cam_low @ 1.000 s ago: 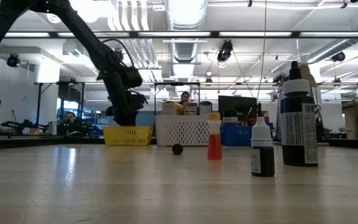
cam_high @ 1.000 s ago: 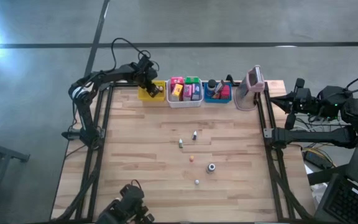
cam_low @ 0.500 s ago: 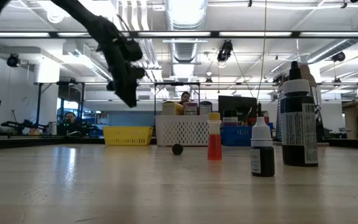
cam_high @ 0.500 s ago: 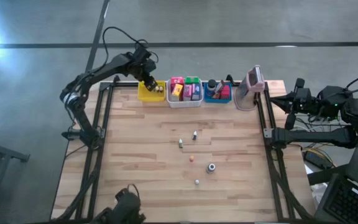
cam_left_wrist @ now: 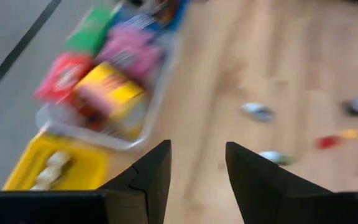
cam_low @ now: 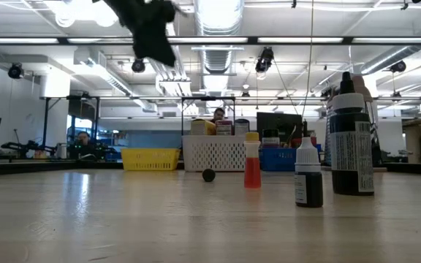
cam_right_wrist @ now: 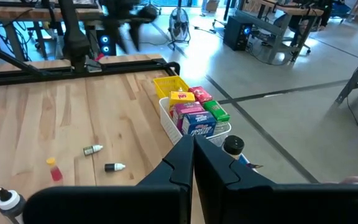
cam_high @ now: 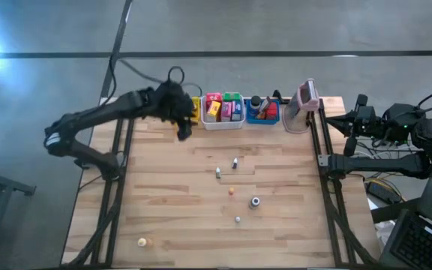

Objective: Pick & Place Kitchen Items
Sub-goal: Put the black food coloring bottle into the yellow basket

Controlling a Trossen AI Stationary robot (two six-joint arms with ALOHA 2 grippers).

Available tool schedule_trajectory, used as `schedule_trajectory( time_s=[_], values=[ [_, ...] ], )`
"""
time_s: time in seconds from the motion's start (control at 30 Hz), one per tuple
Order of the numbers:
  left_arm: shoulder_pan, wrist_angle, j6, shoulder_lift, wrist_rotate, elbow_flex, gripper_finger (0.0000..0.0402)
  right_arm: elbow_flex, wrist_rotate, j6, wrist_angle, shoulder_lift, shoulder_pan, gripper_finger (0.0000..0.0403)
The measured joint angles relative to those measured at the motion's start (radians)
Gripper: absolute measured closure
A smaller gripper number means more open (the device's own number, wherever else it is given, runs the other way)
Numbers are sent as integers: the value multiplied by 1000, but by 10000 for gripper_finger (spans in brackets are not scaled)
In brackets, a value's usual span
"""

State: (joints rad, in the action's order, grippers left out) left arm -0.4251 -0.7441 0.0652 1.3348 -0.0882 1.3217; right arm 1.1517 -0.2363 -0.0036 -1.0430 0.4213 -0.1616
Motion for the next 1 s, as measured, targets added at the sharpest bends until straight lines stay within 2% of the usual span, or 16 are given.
schedule_trajectory(
  time_s=[0.2,0.33,0.47,0.63,0.87,1.0],
  values=[
    [226,127,-16,-84,2,-76,243,0,0,0,0,0,0,394],
    [323,86,-40,-113,25,-107,243,0,0,-1,0,0,0,394],
    [407,43,-107,-166,114,-163,246,0,0,1,0,0,0,394],
    [500,49,-197,-271,202,-284,256,0,0,1,0,0,0,394],
    [586,55,-328,-397,204,-415,262,0,0,0,0,0,0,394],
    [614,55,-329,-447,205,-466,262,0,0,-3,0,0,0,394]
  ],
)
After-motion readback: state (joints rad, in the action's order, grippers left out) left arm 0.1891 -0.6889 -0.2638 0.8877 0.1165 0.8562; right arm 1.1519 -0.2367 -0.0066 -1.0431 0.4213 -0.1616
